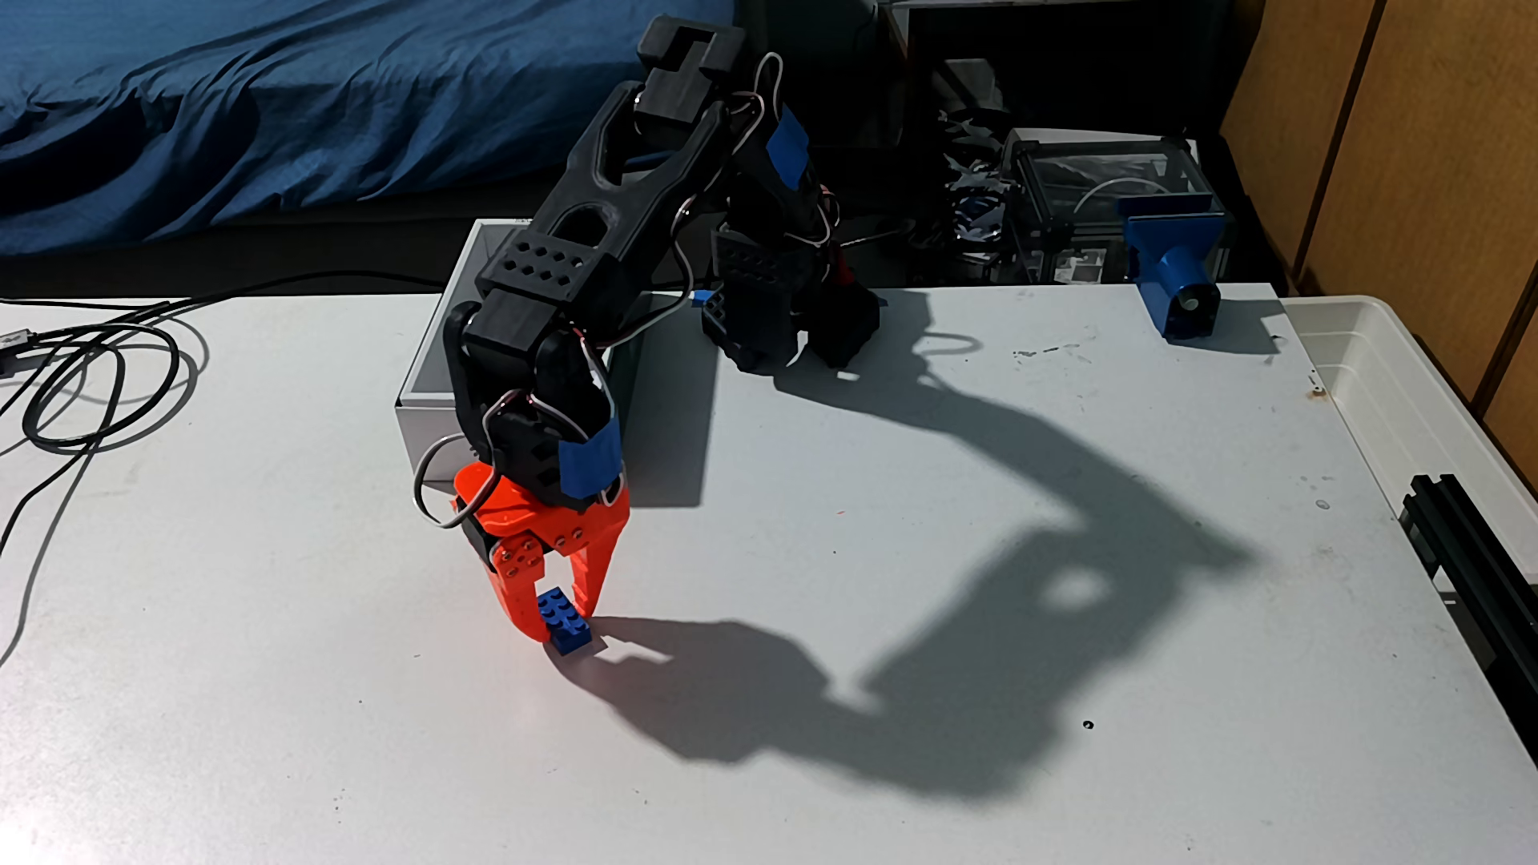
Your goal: Grab the blue brick and place in box
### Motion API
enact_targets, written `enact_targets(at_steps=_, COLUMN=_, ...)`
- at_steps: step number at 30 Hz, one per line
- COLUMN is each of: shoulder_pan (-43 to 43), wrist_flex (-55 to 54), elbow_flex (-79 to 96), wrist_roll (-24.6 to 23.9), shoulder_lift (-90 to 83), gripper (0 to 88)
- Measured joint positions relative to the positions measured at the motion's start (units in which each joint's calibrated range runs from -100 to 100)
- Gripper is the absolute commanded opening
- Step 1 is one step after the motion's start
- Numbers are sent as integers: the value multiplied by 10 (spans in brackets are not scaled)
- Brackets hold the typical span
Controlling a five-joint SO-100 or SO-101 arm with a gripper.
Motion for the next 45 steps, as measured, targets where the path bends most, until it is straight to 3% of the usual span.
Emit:
enact_targets(at_steps=14, shoulder_pan=82, wrist_flex=270, elbow_flex=-197, wrist_roll=50, shoulder_lift=-68, gripper=8)
enact_targets(at_steps=28, shoulder_pan=226, wrist_flex=281, elbow_flex=-89, wrist_roll=171, shoulder_lift=-187, gripper=16)
enact_targets(at_steps=36, shoulder_pan=261, wrist_flex=281, elbow_flex=5, wrist_roll=203, shoulder_lift=-254, gripper=21)
enact_targets(at_steps=41, shoulder_pan=271, wrist_flex=278, elbow_flex=75, wrist_roll=218, shoulder_lift=-301, gripper=97)
enact_targets(at_steps=45, shoulder_pan=278, wrist_flex=239, elbow_flex=155, wrist_roll=227, shoulder_lift=-333, gripper=102)
